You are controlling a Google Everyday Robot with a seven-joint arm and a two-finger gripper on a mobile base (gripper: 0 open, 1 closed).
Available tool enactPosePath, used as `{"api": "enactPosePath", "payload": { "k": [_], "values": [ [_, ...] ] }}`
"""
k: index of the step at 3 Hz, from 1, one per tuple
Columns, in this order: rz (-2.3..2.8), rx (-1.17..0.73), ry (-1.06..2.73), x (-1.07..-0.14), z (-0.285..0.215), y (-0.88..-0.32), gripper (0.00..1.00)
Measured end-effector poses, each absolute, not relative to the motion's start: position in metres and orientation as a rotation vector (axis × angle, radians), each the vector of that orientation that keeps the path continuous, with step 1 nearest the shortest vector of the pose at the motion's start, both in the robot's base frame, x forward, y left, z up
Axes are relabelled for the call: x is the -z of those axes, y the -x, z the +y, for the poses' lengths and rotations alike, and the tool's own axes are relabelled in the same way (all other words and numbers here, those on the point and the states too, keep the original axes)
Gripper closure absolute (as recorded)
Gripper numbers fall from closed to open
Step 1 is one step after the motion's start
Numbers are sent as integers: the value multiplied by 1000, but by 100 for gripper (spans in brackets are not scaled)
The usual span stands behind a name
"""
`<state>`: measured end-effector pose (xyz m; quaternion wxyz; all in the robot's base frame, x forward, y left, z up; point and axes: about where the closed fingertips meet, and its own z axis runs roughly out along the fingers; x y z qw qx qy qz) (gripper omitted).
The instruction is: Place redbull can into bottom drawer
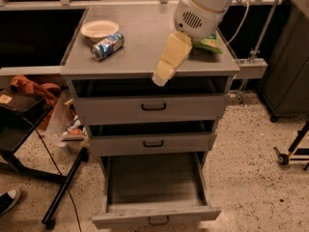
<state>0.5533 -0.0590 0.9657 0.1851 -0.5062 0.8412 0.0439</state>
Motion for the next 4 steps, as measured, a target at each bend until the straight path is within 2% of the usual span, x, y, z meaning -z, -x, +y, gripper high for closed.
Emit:
{"api": "enactPosePath", "payload": {
  "k": [1, 4],
  "values": [
    [2424, -130, 1330, -944, -29, -591, 0],
    [2532, -206, 684, -912, 51, -709, 0]
  ]
}}
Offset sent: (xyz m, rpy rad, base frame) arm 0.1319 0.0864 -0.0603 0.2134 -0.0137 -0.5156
